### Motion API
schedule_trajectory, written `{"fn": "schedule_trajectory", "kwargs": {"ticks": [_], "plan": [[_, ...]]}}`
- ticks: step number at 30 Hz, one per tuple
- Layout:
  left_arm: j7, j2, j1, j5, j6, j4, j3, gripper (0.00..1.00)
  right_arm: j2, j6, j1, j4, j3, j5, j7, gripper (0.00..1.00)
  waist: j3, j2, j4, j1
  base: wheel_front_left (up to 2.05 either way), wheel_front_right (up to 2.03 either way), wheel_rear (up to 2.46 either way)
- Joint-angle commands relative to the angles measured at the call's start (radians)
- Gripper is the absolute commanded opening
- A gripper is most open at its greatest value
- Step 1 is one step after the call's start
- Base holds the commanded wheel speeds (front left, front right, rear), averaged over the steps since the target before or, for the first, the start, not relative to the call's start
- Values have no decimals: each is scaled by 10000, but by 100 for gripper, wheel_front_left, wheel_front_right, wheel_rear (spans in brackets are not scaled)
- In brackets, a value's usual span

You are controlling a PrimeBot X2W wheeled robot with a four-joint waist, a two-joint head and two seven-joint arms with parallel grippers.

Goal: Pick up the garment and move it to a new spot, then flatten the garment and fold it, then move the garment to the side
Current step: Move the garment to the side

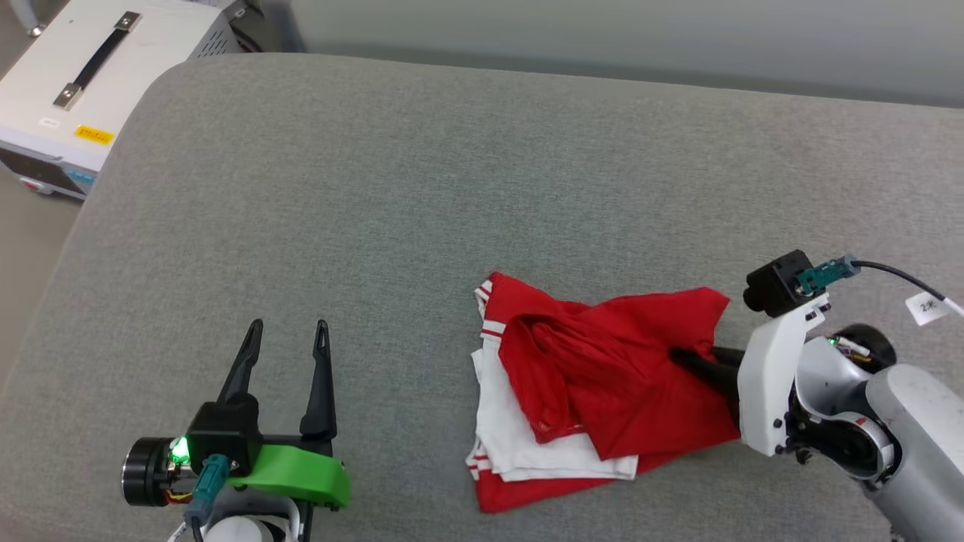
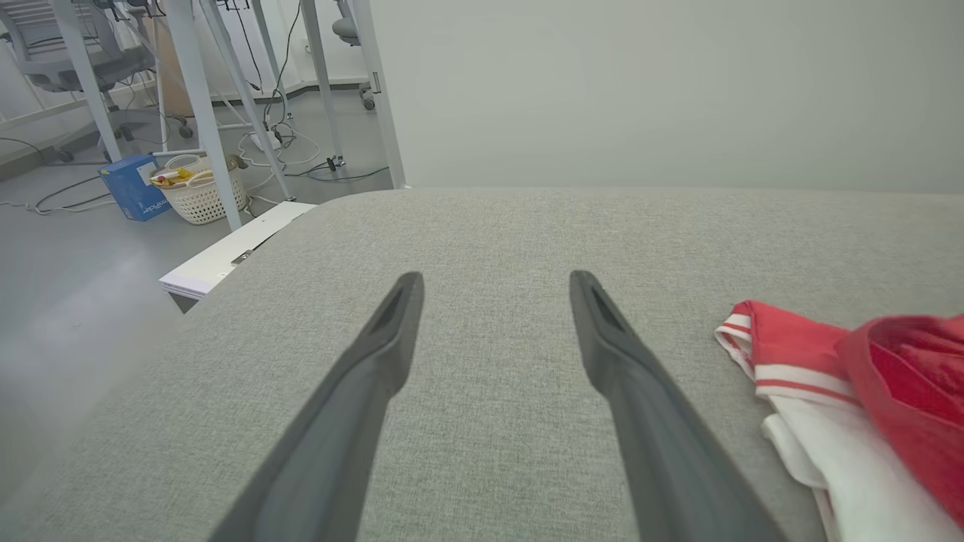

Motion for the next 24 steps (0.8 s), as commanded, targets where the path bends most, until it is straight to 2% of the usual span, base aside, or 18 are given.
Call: {"fn": "schedule_trajectory", "kwargs": {"ticks": [1,6,15,20,24], "plan": [[-59,-55,111,38,50,-33,69,100,-345,-7,-337,-198,231,-398,-155,0,-212,0,-457,-1,0,0,0],[-59,-62,257,8,74,-96,219,100,-1104,-7,-791,-488,618,-746,-442,0,-319,0,-1191,-1,0,0,0],[-59,-77,180,69,56,-251,156,100,-2428,-7,-1510,-462,539,-1288,-657,0,-45,0,-2468,-1,0,0,0],[-59,72,-12,188,22,-483,277,100,-2975,-7,-2076,-180,488,-1611,-565,0,491,0,-3058,-1,0,0,0],[-59,251,-343,331,-92,-674,190,100,-3489,-7,-2519,499,304,-1993,-612,0,1103,0,-3221,-1,0,0,0]]}}
